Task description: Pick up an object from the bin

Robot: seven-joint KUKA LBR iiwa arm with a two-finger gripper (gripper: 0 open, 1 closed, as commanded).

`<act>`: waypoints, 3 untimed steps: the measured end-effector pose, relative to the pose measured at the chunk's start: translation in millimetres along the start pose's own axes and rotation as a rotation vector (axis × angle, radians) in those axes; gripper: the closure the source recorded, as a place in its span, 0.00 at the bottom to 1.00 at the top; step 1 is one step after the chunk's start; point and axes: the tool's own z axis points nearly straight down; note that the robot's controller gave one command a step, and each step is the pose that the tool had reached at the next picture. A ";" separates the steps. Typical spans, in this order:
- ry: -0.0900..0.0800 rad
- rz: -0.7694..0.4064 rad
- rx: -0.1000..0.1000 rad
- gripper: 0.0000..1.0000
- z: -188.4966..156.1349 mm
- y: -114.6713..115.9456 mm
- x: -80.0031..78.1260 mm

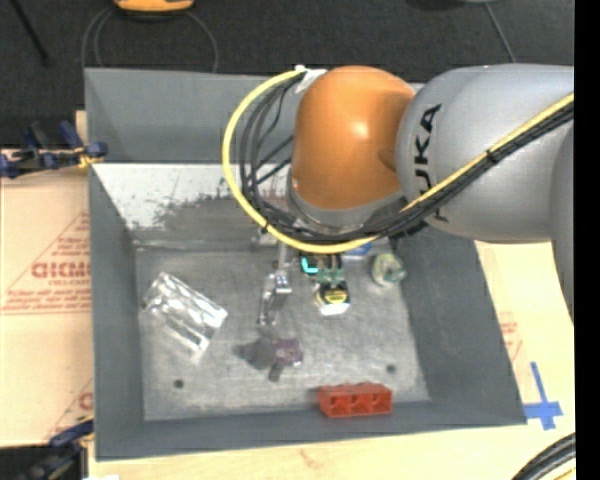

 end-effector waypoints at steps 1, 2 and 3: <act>-0.010 0.051 -0.002 0.00 114.4 63.2 -17.1; -0.010 0.133 -0.003 0.00 112.2 79.2 -22.9; -0.012 0.148 -0.004 0.00 88.5 79.5 -16.1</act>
Offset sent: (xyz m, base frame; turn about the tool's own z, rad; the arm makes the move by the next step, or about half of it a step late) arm 0.0182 0.0810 -0.1506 0.0591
